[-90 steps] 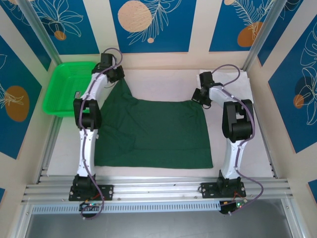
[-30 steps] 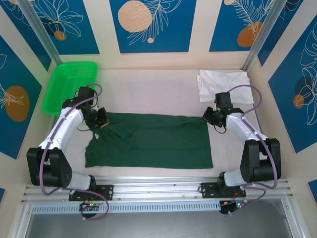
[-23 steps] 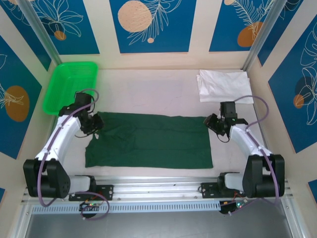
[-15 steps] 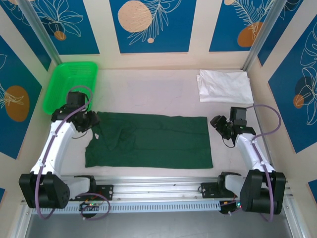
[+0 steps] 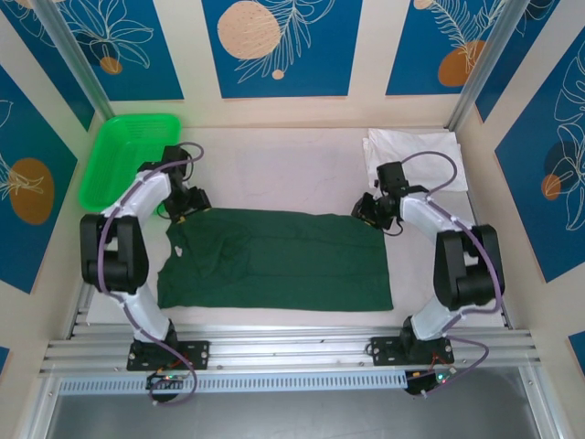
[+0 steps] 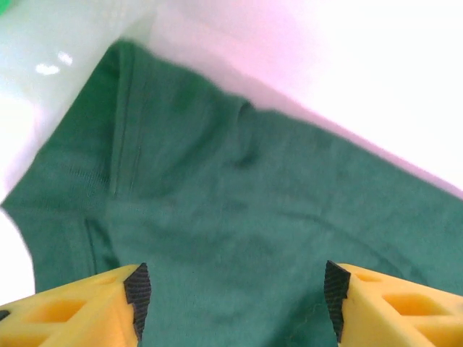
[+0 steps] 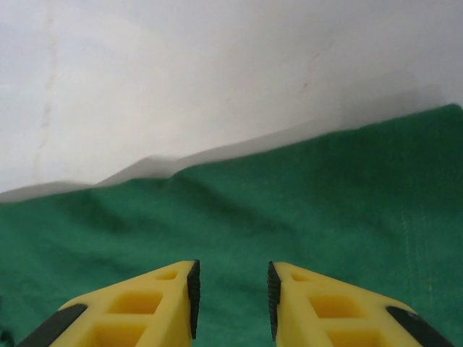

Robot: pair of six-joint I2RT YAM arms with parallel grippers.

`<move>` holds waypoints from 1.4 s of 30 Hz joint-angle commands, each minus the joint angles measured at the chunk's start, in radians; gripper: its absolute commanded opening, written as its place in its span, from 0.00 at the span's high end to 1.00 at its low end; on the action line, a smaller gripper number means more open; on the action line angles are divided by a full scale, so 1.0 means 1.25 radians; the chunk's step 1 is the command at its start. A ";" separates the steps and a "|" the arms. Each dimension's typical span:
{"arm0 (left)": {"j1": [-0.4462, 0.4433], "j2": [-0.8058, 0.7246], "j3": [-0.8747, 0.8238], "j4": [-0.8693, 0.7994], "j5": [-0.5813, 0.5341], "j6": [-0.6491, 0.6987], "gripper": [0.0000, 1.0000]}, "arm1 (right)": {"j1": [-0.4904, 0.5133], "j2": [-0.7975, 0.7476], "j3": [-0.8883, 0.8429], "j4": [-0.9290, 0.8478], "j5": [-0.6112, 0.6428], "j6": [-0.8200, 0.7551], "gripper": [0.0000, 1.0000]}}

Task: Fold and stack the t-shirts

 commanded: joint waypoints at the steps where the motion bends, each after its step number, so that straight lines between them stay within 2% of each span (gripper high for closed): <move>1: -0.005 0.042 0.049 0.041 -0.019 0.046 0.33 | -0.012 0.062 0.058 -0.054 -0.003 -0.031 0.68; 3: -0.004 0.075 0.051 0.066 -0.021 0.060 0.35 | -0.016 0.107 0.085 -0.062 -0.020 -0.036 0.68; 7: -0.004 0.131 0.048 0.094 -0.062 0.079 0.45 | -0.023 0.158 0.107 -0.065 -0.013 -0.029 0.70; 12: -0.005 0.140 0.017 0.153 -0.120 0.095 0.64 | -0.074 0.192 0.109 -0.078 -0.019 0.009 0.72; 16: -0.004 0.167 0.045 0.134 -0.190 0.105 0.70 | -0.106 0.217 0.108 -0.070 -0.053 0.018 0.73; 20: -0.003 0.175 0.058 0.120 -0.248 0.110 0.72 | -0.122 0.217 0.105 -0.058 -0.068 0.023 0.74; 25: -0.005 0.159 0.076 0.117 -0.214 0.106 0.71 | -0.134 0.193 0.092 -0.049 -0.033 0.036 0.69; 27: -0.011 0.124 0.072 0.125 -0.181 0.099 0.65 | -0.141 0.146 0.060 -0.005 -0.069 0.046 0.66; 29: -0.022 0.082 0.080 0.122 -0.153 0.094 0.55 | -0.131 0.069 0.017 0.043 -0.061 0.053 0.62; 32: -0.050 0.009 0.092 0.107 -0.124 0.086 0.44 | -0.102 -0.076 -0.055 0.100 0.003 0.057 0.49; 35: -0.079 -0.066 0.081 0.090 -0.109 0.047 0.41 | -0.041 -0.235 -0.150 0.187 -0.010 0.084 0.46; 38: -0.097 -0.136 0.043 0.060 -0.078 -0.040 0.45 | 0.104 -0.301 -0.196 0.223 -0.003 0.127 0.50; 42: -0.138 -0.262 -0.089 0.090 -0.060 -0.172 0.49 | 0.360 -0.229 -0.178 0.277 0.069 0.157 0.62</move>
